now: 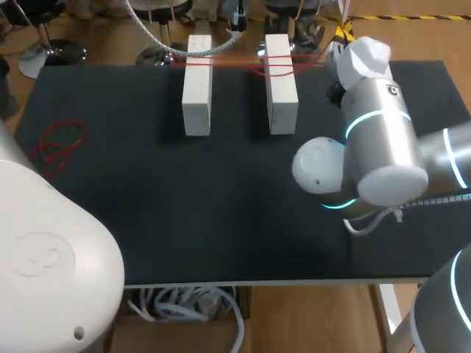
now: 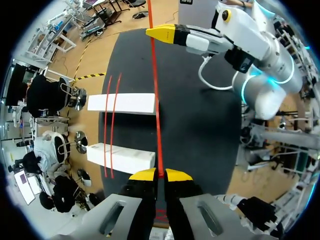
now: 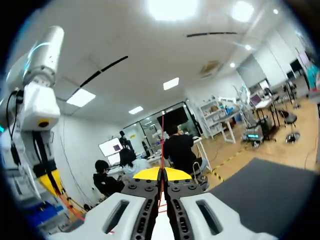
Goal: Grab the tape and strap the tape.
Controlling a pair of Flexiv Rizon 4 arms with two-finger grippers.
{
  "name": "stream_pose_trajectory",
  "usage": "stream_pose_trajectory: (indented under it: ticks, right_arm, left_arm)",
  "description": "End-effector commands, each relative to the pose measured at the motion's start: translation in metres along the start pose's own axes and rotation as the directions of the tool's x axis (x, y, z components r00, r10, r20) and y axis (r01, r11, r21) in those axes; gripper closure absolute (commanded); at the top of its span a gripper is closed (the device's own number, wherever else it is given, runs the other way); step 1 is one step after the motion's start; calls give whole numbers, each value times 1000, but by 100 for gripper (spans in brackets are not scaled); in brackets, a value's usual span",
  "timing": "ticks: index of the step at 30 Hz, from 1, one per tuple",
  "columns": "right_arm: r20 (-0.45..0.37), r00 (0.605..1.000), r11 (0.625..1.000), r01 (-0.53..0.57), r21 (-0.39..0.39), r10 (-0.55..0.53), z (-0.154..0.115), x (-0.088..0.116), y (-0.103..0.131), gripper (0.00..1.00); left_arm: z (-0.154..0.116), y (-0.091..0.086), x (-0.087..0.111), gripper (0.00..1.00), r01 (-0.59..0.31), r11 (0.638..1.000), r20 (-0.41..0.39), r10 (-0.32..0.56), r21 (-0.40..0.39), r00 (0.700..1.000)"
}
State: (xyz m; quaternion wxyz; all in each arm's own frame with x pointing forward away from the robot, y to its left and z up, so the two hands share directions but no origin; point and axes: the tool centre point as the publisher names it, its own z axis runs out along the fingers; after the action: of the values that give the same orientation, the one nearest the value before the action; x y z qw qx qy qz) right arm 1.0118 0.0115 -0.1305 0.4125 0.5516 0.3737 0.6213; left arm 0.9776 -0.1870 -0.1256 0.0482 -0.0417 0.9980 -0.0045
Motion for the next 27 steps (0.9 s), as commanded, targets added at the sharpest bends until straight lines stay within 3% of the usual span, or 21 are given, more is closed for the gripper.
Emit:
stream_pose_trajectory:
  ticks: [1,17,18,23,27]
  right_arm:
    - [-45,989,990,137,-28,-138,-2,-4,-1,100]
    - [-45,989,990,137,-28,-138,-2,-4,-1,100]
    - [-36,980,979,195,-62,-198,-7,1,-1,100]
    - [3,913,912,407,-42,-408,-19,16,2,100]
    - [-2,802,802,597,-25,-597,-24,23,-2,100]
  left_arm:
    - [-1,0,0,100,1,1000,-1,-1,-2,1000]
    - [-1,0,0,100,1,1000,-1,-1,-2,1000]
    - [-1,0,0,100,1,1000,-1,-1,-2,1000]
    - [-1,0,0,100,1,1000,-1,-1,-2,1000]
    - [-1,0,0,100,1,1000,-1,-1,-2,1000]
